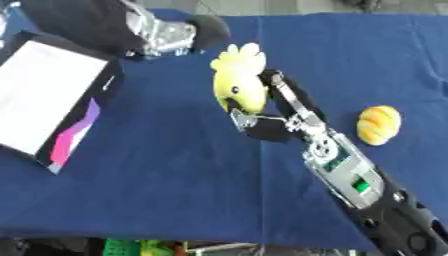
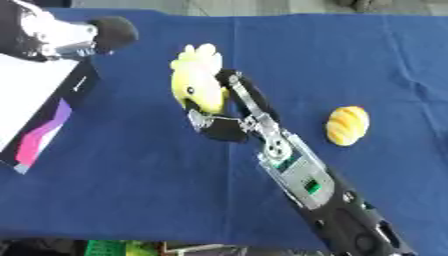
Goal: Pick up the objects with one hand, pass them to the other hand, and then place them into the box on the other side of the table.
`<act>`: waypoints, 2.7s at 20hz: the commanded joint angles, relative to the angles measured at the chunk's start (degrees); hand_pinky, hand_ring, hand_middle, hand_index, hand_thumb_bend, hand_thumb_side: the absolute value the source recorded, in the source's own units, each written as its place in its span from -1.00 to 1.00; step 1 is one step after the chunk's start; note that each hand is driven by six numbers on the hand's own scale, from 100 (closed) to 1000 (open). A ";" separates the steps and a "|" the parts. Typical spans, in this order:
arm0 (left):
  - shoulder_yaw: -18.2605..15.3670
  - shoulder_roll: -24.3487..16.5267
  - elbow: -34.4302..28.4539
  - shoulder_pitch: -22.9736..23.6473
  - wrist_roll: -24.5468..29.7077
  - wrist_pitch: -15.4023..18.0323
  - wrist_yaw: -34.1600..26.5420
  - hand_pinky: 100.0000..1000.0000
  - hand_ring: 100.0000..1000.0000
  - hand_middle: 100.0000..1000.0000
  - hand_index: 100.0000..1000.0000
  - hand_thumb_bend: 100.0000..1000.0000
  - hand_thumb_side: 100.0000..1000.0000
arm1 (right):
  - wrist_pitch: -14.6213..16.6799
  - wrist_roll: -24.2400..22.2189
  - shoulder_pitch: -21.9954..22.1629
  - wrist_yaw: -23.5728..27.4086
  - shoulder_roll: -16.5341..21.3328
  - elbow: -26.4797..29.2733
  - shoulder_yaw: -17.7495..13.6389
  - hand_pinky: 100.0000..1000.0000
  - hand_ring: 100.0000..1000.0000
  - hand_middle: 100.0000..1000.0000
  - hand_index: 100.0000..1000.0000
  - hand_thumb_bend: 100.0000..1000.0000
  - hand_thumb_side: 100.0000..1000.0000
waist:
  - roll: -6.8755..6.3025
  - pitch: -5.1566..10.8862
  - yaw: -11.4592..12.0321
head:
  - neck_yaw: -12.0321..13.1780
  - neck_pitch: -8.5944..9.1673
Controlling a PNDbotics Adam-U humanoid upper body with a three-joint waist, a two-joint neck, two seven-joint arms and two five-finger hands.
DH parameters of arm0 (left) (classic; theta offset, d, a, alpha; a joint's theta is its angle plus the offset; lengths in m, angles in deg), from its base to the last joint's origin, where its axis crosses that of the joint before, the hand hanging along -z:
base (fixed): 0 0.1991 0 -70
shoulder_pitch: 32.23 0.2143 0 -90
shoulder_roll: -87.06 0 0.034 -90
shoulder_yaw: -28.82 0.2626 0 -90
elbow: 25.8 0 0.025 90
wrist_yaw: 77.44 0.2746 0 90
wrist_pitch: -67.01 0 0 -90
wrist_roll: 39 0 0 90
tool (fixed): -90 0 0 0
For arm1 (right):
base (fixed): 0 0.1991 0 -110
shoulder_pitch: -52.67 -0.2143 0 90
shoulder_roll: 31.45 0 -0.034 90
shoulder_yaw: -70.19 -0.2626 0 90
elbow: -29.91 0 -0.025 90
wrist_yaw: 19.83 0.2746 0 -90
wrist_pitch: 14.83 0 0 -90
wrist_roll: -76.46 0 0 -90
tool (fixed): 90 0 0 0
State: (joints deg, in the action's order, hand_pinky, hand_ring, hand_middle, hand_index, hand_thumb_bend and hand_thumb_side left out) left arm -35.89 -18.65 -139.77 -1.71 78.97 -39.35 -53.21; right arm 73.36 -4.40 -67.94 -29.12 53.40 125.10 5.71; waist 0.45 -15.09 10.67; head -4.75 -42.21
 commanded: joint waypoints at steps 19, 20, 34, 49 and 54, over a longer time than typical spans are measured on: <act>3.29 3.49 1.21 -2.61 20.85 -3.37 12.56 0.75 0.72 0.68 0.79 -0.24 -0.14 | 1.22 11.66 -3.29 -8.96 -4.98 -2.83 3.91 0.54 0.03 -0.27 0.20 -1.00 -1.00 | -0.45 1.32 1.27 | -0.44 -0.08; 3.41 3.60 1.63 -2.67 21.38 -2.98 13.10 0.75 0.72 0.69 0.79 -0.24 -0.15 | 1.48 11.75 -3.31 -9.32 -5.00 -2.85 3.92 0.54 0.03 -0.27 0.20 -1.00 -1.00 | -0.46 1.31 1.27 | -0.48 -0.18; 5.48 4.68 8.72 -2.19 23.99 -0.93 15.30 0.74 0.72 0.67 0.71 -0.37 -0.39 | 5.93 11.16 -3.93 -16.24 -5.28 -2.48 4.53 0.54 0.04 -0.26 0.20 -1.00 -1.00 | -0.52 1.19 1.19 | -0.48 -0.85; 6.86 5.97 13.51 -1.66 23.99 0.92 17.27 0.67 0.67 0.60 0.63 -0.46 -0.49 | 7.83 10.92 -4.58 -18.49 -5.79 -2.32 4.79 0.54 0.04 -0.26 0.19 -1.00 -1.00 | -0.53 0.91 1.06 | -0.52 -1.19; 7.03 6.55 14.61 -1.56 23.99 1.63 18.71 0.67 0.67 0.60 0.66 -0.48 -0.50 | 8.43 10.75 -4.77 -18.78 -5.88 -2.12 4.90 0.54 0.04 -0.26 0.19 -1.00 -1.00 | -0.54 0.89 1.04 | -0.53 -1.31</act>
State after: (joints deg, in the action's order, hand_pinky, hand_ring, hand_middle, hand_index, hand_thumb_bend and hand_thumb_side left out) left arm -28.62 -11.88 -125.14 -2.60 102.58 -37.67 -35.11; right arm 81.40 6.38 -71.63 -47.40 47.86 121.70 10.63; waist 0.10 -15.10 11.72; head -5.15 -43.22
